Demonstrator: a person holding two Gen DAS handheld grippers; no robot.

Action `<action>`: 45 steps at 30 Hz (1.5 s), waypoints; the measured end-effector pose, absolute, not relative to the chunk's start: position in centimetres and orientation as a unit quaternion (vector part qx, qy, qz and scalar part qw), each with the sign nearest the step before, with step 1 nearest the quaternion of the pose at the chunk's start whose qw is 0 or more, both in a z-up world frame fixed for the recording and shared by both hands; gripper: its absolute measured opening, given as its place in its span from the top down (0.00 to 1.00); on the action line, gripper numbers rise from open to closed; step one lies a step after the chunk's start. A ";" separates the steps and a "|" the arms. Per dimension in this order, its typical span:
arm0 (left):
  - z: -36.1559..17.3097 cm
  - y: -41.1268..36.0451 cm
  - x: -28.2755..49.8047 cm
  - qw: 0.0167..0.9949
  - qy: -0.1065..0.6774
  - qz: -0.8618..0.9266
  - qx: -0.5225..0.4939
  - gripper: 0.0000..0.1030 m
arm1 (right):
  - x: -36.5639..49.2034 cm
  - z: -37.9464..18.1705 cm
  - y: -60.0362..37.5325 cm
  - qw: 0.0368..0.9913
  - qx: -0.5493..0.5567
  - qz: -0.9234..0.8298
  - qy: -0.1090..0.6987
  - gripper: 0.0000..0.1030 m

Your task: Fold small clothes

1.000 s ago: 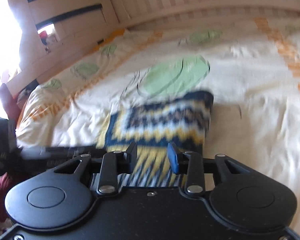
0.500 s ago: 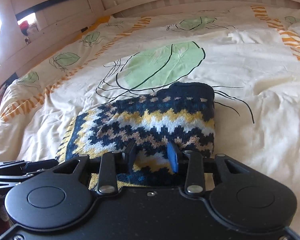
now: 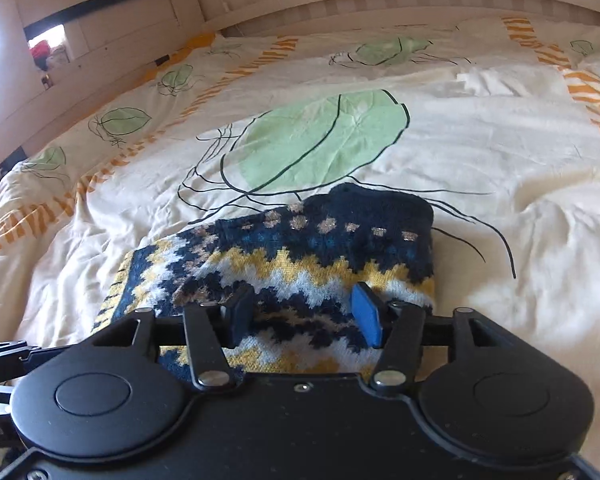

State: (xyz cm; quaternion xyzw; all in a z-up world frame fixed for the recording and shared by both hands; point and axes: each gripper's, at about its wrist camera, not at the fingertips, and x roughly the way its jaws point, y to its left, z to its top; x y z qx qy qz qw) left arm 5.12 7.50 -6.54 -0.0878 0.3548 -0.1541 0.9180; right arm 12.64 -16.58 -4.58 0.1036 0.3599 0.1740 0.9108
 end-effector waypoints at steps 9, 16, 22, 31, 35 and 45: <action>-5.7 5.3 5.2 0.915 0.361 -0.171 -0.050 0.17 | 8.0 -0.5 -18.8 0.931 0.129 0.134 0.316 0.00; -3.8 5.4 3.2 0.926 0.350 -0.128 -0.061 0.16 | 3.6 1.1 -20.4 0.938 0.131 0.076 0.313 0.00; -1.8 5.1 1.7 0.925 0.371 -0.076 -0.041 0.16 | 1.0 1.9 -20.3 0.934 0.136 0.056 0.325 0.00; -0.2 2.7 -0.3 0.912 0.399 0.050 0.084 0.16 | -2.0 2.9 -19.1 0.930 0.112 0.050 0.347 0.00; 0.1 2.0 -0.8 0.905 0.402 0.078 0.120 0.16 | -3.1 3.3 -19.0 0.927 0.116 0.053 0.352 0.00; 0.4 3.0 -2.4 0.898 0.437 0.016 0.034 0.16 | -5.5 4.4 -18.4 0.932 0.076 0.056 0.349 0.00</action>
